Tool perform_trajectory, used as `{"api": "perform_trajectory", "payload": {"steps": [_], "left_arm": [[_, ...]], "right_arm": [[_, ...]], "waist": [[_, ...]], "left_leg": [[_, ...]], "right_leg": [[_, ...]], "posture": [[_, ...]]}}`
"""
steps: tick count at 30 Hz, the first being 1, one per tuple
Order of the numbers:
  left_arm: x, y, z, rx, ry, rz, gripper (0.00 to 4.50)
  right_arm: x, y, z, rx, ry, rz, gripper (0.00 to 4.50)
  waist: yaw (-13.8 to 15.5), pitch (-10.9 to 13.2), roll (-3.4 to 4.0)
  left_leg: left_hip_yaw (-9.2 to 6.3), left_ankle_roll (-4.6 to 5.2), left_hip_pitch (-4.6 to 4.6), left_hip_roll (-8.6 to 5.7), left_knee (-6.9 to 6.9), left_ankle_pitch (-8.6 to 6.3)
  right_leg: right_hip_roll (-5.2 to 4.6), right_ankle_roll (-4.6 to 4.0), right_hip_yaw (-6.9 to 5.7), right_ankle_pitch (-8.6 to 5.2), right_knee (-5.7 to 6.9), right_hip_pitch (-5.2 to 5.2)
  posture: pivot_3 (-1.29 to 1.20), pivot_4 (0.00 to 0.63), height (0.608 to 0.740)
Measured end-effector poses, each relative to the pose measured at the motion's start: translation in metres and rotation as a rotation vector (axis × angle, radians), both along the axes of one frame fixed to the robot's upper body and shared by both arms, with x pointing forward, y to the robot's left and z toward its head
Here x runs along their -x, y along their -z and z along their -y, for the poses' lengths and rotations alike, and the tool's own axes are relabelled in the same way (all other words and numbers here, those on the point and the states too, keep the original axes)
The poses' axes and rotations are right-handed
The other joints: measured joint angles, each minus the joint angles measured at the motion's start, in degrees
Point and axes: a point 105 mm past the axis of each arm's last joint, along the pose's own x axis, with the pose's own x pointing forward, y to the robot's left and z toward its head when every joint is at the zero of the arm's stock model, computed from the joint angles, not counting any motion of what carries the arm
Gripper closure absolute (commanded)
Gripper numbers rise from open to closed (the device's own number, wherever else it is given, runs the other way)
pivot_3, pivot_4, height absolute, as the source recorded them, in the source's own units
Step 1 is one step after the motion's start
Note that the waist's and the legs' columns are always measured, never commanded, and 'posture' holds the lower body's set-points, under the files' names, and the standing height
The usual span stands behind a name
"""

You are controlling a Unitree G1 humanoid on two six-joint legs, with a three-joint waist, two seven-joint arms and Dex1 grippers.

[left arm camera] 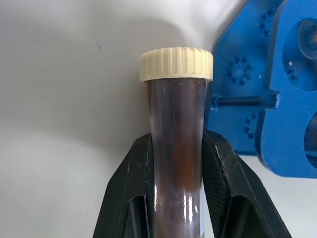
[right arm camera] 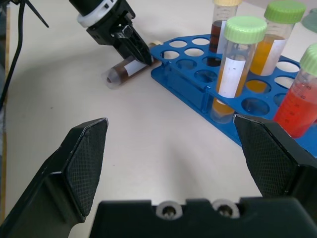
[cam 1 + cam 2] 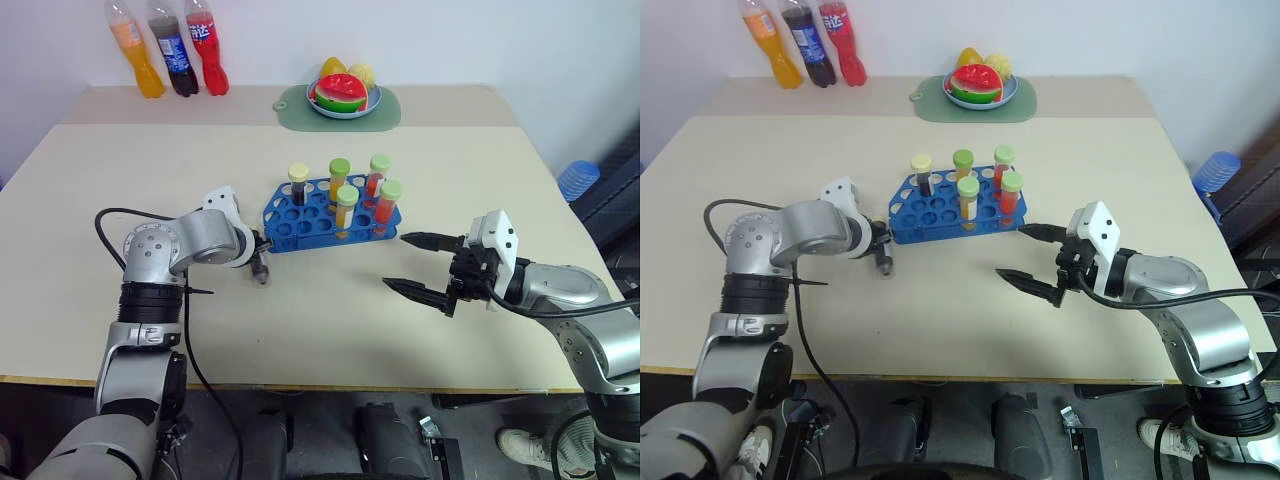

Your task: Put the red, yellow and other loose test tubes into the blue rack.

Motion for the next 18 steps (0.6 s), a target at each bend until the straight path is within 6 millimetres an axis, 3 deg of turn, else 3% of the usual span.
{"api": "perform_trajectory", "payload": {"steps": [6,12,14,18], "left_arm": [[0.022,0.005,-0.018,0.027,0.023,0.009,3.76],[0.064,0.005,-0.043,-0.091,0.231,0.13,3.76],[0.073,-0.007,-0.037,-0.142,0.371,0.254,3.76],[0.081,-0.057,0.004,-0.06,0.629,0.675,3.76]], "right_arm": [[-0.006,0.002,0.0,0.016,0.002,0.024,0.0],[-0.011,0.004,-0.002,0.009,-0.015,0.042,0.0],[-0.014,0.003,-0.006,0.005,-0.033,0.055,0.0],[-0.017,0.002,-0.007,0.007,-0.041,0.072,0.0]], "waist": [[-0.39,-0.02,0.01],[-0.13,0.0,0.01],[0.13,0.02,-0.01],[0.26,0.02,0.03]], "left_leg": [[0.04,-0.04,0.01,0.02,-0.04,0.02],[0.26,0.02,0.0,0.03,-0.08,-0.01],[0.3,0.12,-0.01,0.0,-0.09,-0.07],[0.34,-0.04,-0.01,0.02,-0.13,0.02]], "right_leg": [[0.0,0.0,0.07,0.0,0.02,-0.08],[0.04,-0.03,0.06,-0.01,0.02,-0.07],[0.04,-0.05,0.03,-0.02,-0.04,-0.02],[0.02,-0.09,0.01,-0.03,-0.32,0.13]], "posture": [[0.0,0.15,0.74],[0.0,0.15,0.74],[0.0,0.15,0.74],[0.0,0.15,0.74]]}}
